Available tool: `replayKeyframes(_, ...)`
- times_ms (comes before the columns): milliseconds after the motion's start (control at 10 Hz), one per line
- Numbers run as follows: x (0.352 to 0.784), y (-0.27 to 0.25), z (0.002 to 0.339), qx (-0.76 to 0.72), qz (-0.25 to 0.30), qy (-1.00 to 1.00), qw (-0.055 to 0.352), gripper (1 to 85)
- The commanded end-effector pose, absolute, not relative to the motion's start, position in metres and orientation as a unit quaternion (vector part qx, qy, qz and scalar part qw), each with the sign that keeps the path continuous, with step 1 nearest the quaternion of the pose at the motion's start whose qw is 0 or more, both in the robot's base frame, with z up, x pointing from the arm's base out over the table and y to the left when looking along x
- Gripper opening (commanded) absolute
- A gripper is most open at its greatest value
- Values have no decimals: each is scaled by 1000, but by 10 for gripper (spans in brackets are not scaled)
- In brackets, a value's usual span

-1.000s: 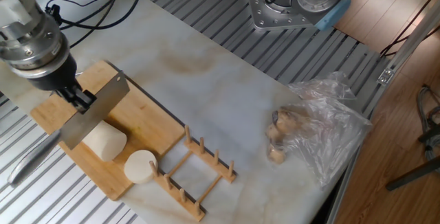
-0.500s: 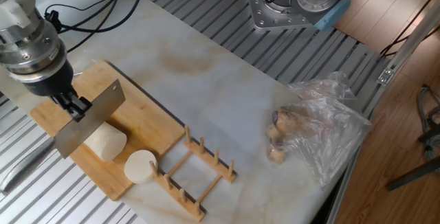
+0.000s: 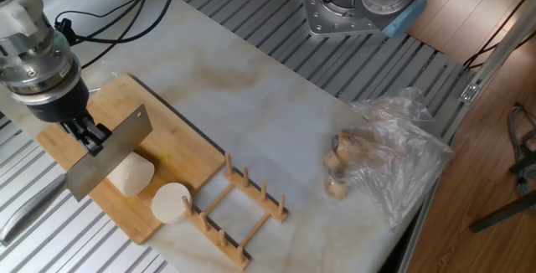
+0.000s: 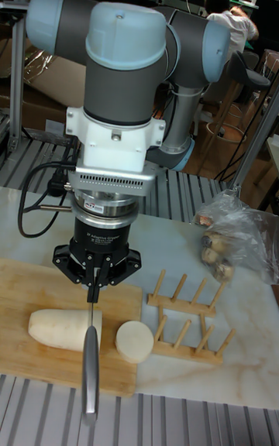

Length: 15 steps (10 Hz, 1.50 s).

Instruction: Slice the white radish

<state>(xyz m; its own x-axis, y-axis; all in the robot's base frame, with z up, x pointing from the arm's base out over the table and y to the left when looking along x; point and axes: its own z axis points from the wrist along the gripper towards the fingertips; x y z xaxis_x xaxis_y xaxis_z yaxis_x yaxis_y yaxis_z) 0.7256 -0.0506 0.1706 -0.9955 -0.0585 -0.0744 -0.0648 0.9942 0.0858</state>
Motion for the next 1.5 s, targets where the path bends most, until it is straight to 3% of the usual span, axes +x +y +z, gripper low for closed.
replayKeyframes(0,729,-47,169,-35,57,997,43,13)
replayKeyframes(1400,727,-44,161,-38,61,997,33,13)
